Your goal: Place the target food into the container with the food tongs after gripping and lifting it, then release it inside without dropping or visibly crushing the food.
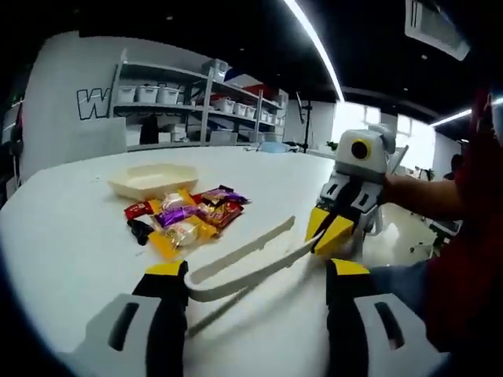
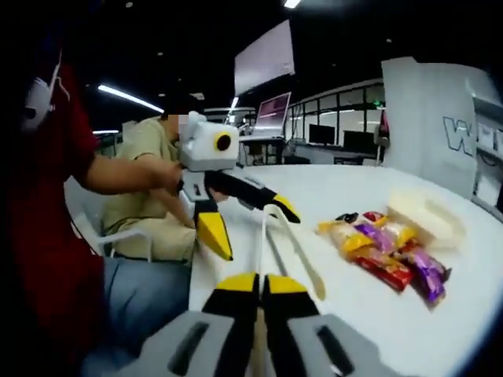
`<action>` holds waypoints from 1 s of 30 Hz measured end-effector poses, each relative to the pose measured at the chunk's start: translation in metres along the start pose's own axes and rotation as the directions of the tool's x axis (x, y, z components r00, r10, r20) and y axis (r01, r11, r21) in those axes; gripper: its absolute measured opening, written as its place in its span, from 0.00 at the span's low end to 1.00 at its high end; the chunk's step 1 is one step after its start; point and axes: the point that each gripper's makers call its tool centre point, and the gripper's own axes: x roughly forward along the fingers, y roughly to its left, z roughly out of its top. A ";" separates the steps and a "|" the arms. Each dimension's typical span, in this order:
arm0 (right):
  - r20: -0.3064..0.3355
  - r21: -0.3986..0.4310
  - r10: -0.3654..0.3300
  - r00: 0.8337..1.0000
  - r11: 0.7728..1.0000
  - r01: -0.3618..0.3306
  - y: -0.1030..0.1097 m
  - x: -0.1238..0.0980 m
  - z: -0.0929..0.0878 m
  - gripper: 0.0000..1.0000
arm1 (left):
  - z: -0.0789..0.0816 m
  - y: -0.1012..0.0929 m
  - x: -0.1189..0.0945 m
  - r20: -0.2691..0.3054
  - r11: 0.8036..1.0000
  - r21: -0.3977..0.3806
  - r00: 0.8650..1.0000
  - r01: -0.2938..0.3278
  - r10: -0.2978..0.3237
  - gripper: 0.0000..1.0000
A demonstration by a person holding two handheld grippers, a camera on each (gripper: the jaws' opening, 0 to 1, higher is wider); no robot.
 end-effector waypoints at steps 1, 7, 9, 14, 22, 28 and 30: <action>0.026 0.011 0.015 1.000 1.000 -0.015 0.003 -0.003 0.005 0.00 | 0.004 -0.004 0.000 0.022 1.000 -0.013 0.999 0.024 -0.024 0.70; 0.105 0.046 0.059 0.993 0.997 -0.064 0.013 -0.011 0.025 0.00 | 0.021 -0.015 -0.001 0.104 0.995 -0.041 0.991 0.094 -0.090 0.69; 0.127 0.066 0.087 0.988 0.993 -0.096 0.020 -0.012 0.032 0.00 | 0.031 -0.020 -0.002 0.150 0.991 -0.051 0.982 0.121 -0.112 0.69; 0.175 0.073 0.148 0.973 0.984 -0.163 0.037 -0.013 0.049 0.00 | 0.048 -0.038 -0.003 0.211 0.981 -0.050 0.962 0.187 -0.173 0.68; 0.201 0.073 0.222 0.954 0.968 -0.241 0.055 -0.014 0.061 0.00 | 0.074 -0.051 -0.009 0.318 0.957 -0.087 0.918 0.277 -0.237 0.64; 0.243 0.064 0.253 0.937 0.959 -0.276 0.063 -0.017 0.074 0.00 | 0.081 -0.057 -0.012 0.354 0.940 -0.113 0.897 0.320 -0.263 0.67; 0.240 0.064 0.260 0.935 0.957 -0.283 0.064 -0.017 0.075 0.00 | 0.082 -0.061 -0.013 0.358 0.935 -0.114 0.892 0.336 -0.277 0.67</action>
